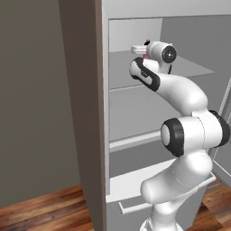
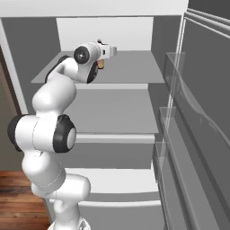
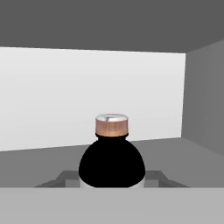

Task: Open the fridge, grab two sodas, and place both sodas inside the bowl with ice on the dining counter.

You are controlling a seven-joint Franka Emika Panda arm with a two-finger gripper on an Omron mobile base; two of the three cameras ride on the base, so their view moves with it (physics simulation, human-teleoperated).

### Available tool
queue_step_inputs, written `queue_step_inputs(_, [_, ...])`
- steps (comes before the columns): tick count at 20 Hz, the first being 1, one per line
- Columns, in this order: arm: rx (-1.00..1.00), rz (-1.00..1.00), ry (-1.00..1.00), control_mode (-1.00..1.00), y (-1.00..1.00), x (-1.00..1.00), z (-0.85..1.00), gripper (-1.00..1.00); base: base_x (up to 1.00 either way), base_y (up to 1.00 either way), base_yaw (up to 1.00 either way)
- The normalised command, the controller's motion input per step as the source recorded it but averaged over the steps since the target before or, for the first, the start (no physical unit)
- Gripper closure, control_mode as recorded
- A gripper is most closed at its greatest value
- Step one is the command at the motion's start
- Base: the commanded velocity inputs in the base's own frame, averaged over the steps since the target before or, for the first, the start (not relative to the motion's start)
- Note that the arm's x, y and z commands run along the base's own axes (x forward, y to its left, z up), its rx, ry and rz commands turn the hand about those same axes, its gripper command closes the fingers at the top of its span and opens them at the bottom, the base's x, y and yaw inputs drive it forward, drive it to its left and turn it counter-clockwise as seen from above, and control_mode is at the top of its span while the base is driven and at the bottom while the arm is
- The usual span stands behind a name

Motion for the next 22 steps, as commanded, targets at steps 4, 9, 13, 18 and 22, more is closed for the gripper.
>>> queue_step_inputs(4, [0.01,0.00,0.00,-1.00,0.00,0.00,0.00,1.00,0.00,0.00,0.00])
queue_step_inputs(9, [0.03,0.00,-0.06,-1.00,-0.02,-0.04,0.00,1.00,0.00,0.00,0.00])
queue_step_inputs(13, [0.06,0.00,-0.06,-1.00,-0.14,-0.18,0.00,1.00,0.00,0.00,0.00])
queue_step_inputs(18, [0.02,0.00,-0.01,-1.00,-0.14,-0.27,0.00,1.00,0.00,0.00,0.00])
queue_step_inputs(22, [-0.06,0.00,-0.05,-1.00,-0.01,-0.74,0.24,1.00,0.00,0.00,0.00])
